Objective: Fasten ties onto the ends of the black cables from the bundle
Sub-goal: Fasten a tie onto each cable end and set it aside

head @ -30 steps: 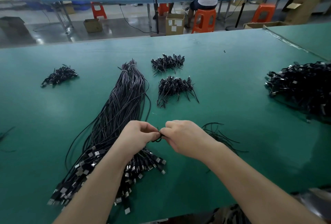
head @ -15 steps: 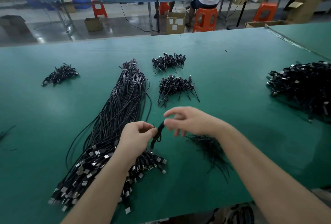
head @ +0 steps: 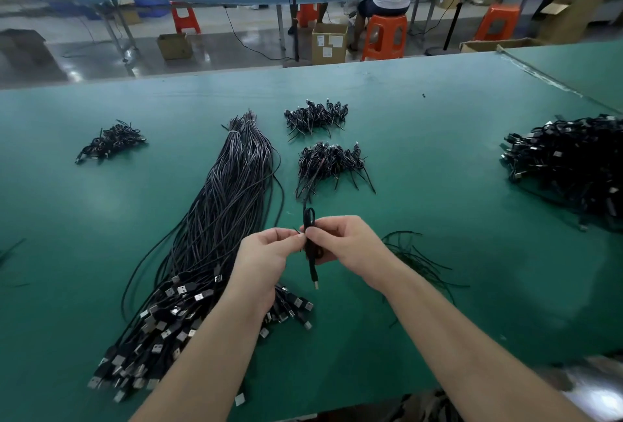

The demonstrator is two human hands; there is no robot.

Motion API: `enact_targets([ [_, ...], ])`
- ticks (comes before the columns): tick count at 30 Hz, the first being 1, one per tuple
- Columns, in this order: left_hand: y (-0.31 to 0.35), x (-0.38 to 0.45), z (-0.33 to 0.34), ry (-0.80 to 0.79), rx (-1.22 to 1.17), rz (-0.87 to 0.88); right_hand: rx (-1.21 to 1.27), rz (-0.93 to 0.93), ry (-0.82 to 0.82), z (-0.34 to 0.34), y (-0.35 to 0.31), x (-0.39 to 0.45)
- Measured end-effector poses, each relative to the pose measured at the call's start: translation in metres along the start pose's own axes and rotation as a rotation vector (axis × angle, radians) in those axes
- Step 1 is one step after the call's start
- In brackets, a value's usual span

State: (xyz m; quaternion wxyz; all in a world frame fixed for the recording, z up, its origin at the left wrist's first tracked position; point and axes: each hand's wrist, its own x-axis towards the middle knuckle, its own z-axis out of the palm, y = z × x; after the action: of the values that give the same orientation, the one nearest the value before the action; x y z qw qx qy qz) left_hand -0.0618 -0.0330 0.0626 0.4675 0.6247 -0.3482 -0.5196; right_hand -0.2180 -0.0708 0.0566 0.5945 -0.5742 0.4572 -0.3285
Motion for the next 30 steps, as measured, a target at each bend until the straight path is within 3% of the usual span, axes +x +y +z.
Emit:
enact_targets([
  [2,0.001,-0.002,0.0,0.025,0.101,0.125,0.068,0.074,0.007,0.0,-0.004,0.001],
  [6,-0.004,-0.006,-0.005,0.03,0.508,0.702,0.319,0.318,-0.015,-0.006,-0.012,0.005],
  [10,-0.01,-0.002,-0.01,0.035,0.753,1.022,0.317,0.373,-0.137,-0.012,-0.012,0.004],
  [12,-0.01,-0.002,-0.012,0.052,0.718,1.003,0.374,0.351,-0.168,-0.014,-0.012,0.003],
  [15,-0.008,0.001,-0.017,0.076,0.457,0.687,0.499,0.215,-0.233,-0.017,-0.009,0.0],
  [18,-0.004,0.003,-0.018,0.019,0.154,0.315,0.167,0.017,-0.163,-0.014,-0.007,-0.001],
  [20,-0.003,0.001,-0.015,-0.034,0.011,0.18,-0.05,-0.07,-0.067,-0.011,-0.008,0.001],
  [22,-0.003,-0.001,-0.012,-0.05,-0.053,0.136,-0.091,-0.089,0.001,-0.009,-0.012,0.003],
  [25,-0.003,-0.001,-0.009,-0.009,0.048,0.266,-0.106,-0.08,0.006,-0.006,-0.015,0.005],
  [30,-0.007,-0.004,-0.006,0.163,0.622,0.959,0.018,0.084,-0.028,-0.009,-0.023,0.012],
])
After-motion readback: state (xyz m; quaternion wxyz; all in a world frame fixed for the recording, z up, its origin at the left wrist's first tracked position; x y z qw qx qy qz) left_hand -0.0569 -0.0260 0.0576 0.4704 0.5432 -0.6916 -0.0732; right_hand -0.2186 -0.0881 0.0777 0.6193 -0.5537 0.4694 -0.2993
